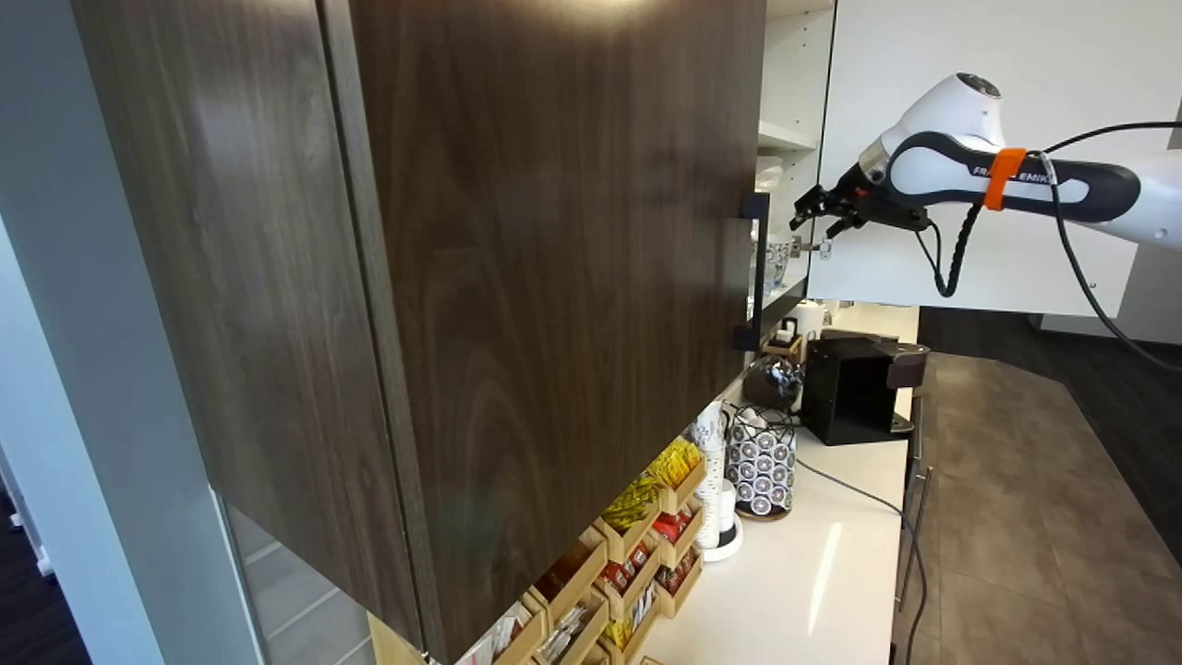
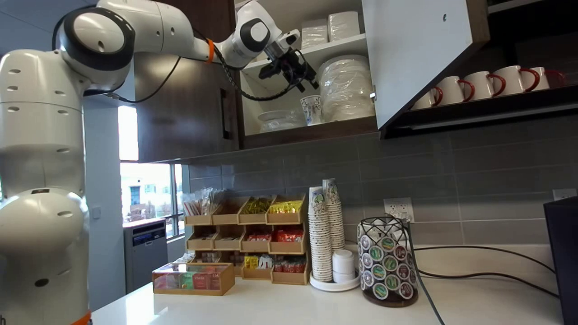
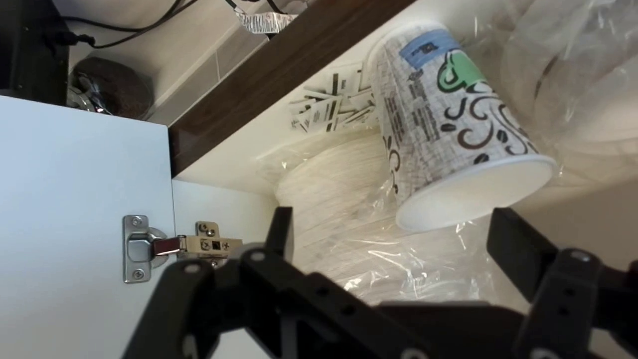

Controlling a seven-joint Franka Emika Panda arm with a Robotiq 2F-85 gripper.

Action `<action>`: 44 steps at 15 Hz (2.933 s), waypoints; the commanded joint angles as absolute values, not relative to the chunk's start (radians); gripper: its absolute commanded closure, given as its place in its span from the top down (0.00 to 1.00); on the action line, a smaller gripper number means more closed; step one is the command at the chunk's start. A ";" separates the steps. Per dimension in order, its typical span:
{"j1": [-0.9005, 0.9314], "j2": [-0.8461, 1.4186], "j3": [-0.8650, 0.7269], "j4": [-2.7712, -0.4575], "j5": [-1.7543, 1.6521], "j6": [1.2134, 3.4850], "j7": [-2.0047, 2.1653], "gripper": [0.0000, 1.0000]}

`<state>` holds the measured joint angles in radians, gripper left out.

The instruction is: Remove the coffee cup from the bottom shelf of the upper cabinet and put it on the counter

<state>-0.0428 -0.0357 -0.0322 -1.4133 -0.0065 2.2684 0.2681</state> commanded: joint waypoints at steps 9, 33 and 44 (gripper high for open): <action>-0.042 0.007 -0.031 -1.409 0.028 2.298 0.345 0.89; 0.007 -0.358 -0.066 -1.792 0.219 2.318 -0.092 0.02; 0.029 -0.456 -0.076 -1.919 0.199 2.070 -0.171 0.05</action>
